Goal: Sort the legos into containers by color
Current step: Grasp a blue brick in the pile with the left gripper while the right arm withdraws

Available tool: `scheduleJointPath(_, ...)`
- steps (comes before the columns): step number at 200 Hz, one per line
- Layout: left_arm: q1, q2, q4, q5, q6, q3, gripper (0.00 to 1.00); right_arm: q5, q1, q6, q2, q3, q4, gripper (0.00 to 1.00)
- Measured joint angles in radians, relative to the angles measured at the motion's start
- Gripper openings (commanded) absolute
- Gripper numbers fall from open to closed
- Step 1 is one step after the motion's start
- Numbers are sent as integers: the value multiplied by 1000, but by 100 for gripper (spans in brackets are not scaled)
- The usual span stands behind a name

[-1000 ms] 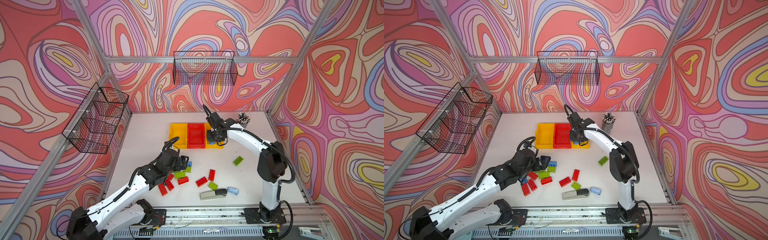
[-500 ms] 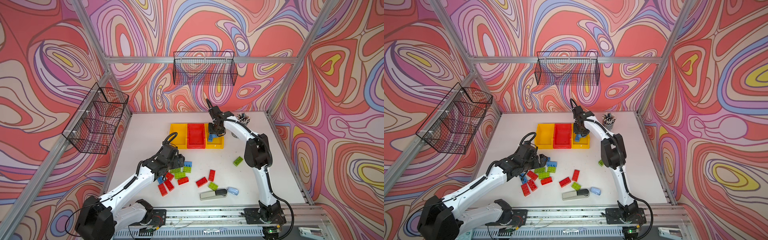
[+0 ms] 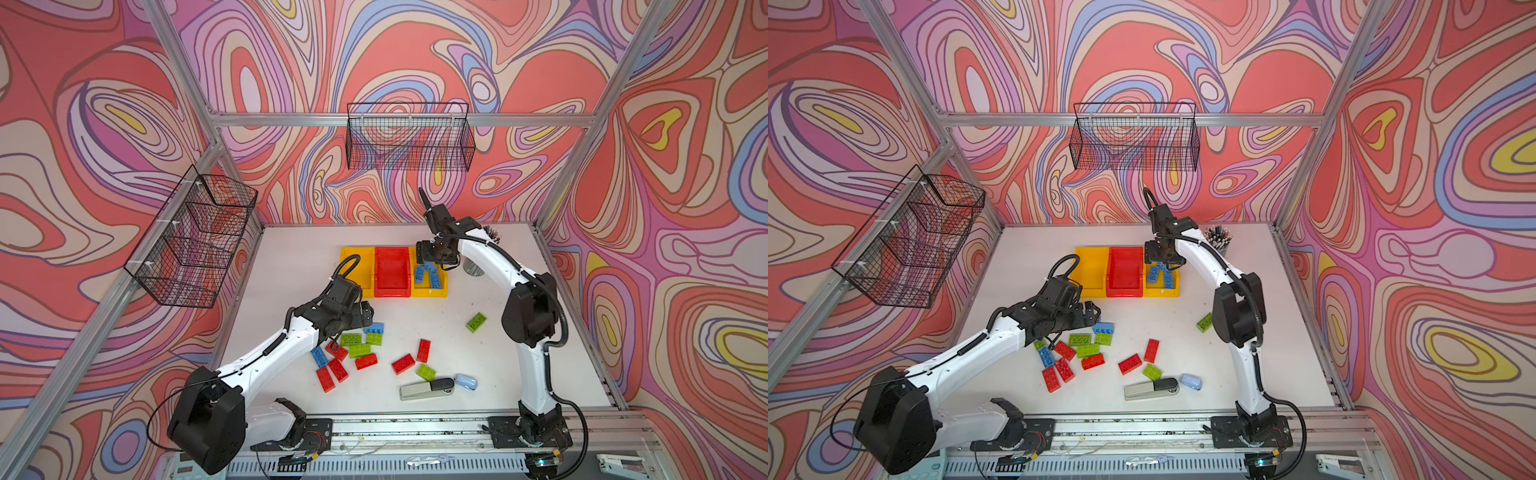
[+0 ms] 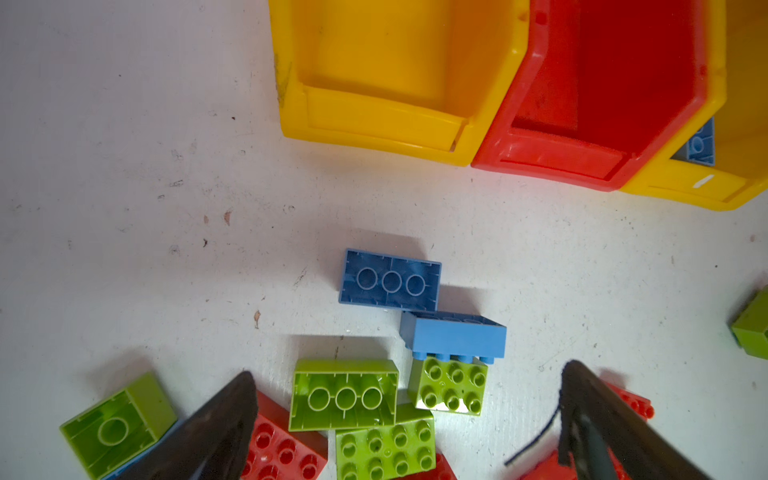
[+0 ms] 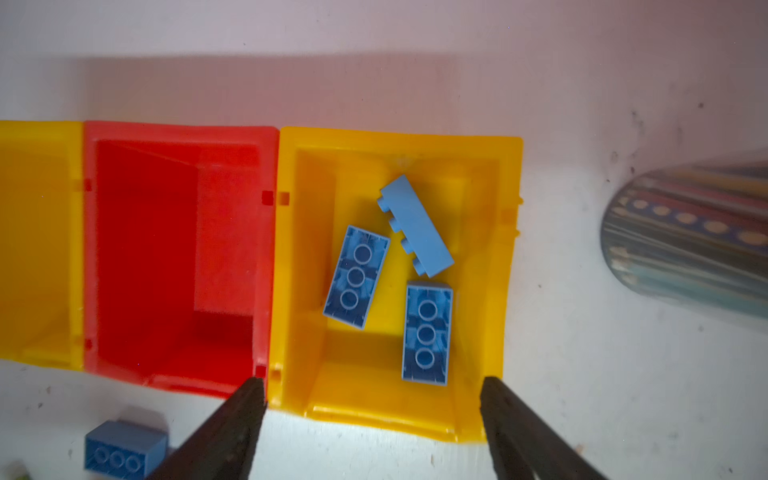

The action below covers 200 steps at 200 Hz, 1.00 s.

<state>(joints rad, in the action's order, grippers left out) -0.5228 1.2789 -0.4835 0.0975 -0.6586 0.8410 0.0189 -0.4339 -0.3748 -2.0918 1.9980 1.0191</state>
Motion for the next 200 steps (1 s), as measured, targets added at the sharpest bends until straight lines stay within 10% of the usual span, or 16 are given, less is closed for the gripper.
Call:
scheduleJointPath(86,0,242,-7,-13,39,162,98,-18,0,-4,432,-371,23,98)
scheduleJointPath(200,0,412,-79,42,143,225,88,3,0,-16,555,-430,103,98)
